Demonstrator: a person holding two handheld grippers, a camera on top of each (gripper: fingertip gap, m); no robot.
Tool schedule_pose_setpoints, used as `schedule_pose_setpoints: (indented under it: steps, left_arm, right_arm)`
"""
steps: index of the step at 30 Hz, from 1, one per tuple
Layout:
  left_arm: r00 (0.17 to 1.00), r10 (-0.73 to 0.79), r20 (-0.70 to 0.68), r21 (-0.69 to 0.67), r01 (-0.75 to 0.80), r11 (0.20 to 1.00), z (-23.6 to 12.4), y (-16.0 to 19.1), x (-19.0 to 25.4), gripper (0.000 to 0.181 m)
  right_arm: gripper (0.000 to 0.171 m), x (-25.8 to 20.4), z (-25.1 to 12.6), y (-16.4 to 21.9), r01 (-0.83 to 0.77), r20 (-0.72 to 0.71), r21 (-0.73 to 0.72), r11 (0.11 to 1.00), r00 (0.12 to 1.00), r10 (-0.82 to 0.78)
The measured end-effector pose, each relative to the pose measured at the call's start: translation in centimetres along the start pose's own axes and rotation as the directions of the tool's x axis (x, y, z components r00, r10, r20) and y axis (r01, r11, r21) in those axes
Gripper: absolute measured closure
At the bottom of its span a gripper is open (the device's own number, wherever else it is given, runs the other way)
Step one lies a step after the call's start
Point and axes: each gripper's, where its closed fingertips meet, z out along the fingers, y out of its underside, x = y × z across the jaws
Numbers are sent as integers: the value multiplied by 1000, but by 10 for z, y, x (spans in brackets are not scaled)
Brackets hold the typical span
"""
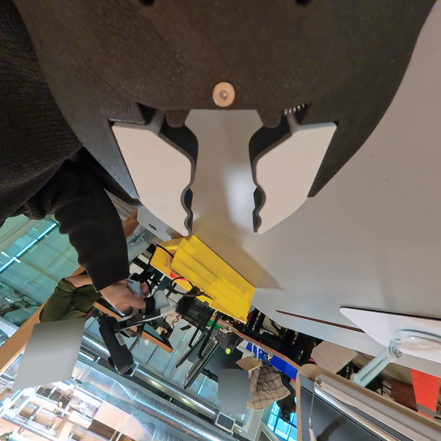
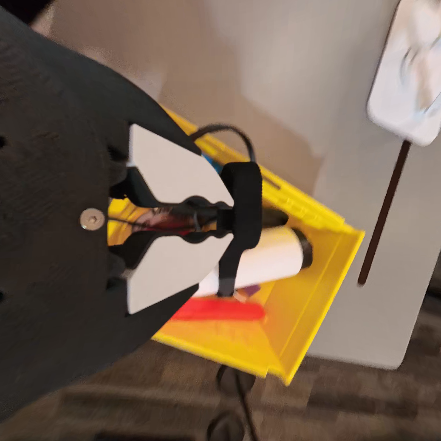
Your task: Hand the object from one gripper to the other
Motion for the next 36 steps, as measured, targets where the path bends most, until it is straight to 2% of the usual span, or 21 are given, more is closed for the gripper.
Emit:
schedule_pose_setpoints:
  steps: [2, 5, 9, 12, 13, 15, 19, 22, 25, 27, 30, 32, 33, 34, 36]
  left_arm:
    - [1000, -17, -3, 10, 17, 1000, 0, -1, -1, 133]
    - [999, -37, -7, 11, 37, 999, 1, -2, -2, 134]
    - [1000, -16, 10, 9, 16, 1000, 1, -2, -3, 134]
    - [1000, -6, 27, 12, 6, 1000, -1, -4, -6, 135]
    - [999, -8, 36, 19, 7, 1000, -2, -6, -7, 135]
    - [999, -7, 53, 42, 4, 999, -7, -13, -9, 135]
    - [988, 25, 152, 119, -44, 992, -32, -48, -17, 136]
    - [963, 63, 262, 151, -106, 983, -71, -88, -25, 143]
    - [876, 100, 472, 148, -190, 971, -131, -133, -46, 150]
    - [802, 123, 585, 61, -195, 979, -173, -149, -63, 151]
    - [674, 271, 688, -279, -99, 955, -233, -132, -96, 150]
    - [559, 401, 725, -518, 60, 853, -284, -106, -123, 149]
    - [519, 450, 727, -596, 151, 788, -308, -94, -134, 148]
    - [494, 486, 721, -646, 225, 729, -327, -84, -142, 148]
    - [513, 525, 679, -717, 312, 623, -349, -65, -151, 152]
  right_arm:
    - [151, 22, -4, 9, 61, -153, -64, 996, 986, -70]
    - [146, 39, -10, 13, 73, -249, -80, 994, 964, -91]
    - [141, 39, -32, -17, 145, -358, 37, 989, 926, -123]
    - [155, 29, -54, -37, 263, -476, 71, 962, 857, -199]
    - [154, 26, -55, -37, 287, -492, 44, 957, 840, -229]
    - [147, 22, -51, -34, 305, -505, -7, 952, 821, -267]
    - [145, 5, -46, -41, 329, -460, 44, 943, 845, -273]
    - [145, -19, -48, -53, 368, -405, 131, 921, 867, -289]
    - [146, -60, -47, -68, 422, -311, 234, 876, 886, -343]
    - [146, -94, -44, -75, 455, -242, 294, 840, 886, -396]
    - [147, -151, -36, -78, 494, -127, 369, 787, 866, -484]
    - [150, -197, -29, -74, 497, -15, 422, 758, 840, -543]
    - [151, -223, -25, -69, 490, 50, 451, 746, 820, -569]
    - [152, -249, -22, -64, 484, 115, 476, 734, 794, -597]
    - [152, -297, -16, -49, 486, 224, 507, 712, 724, -653]
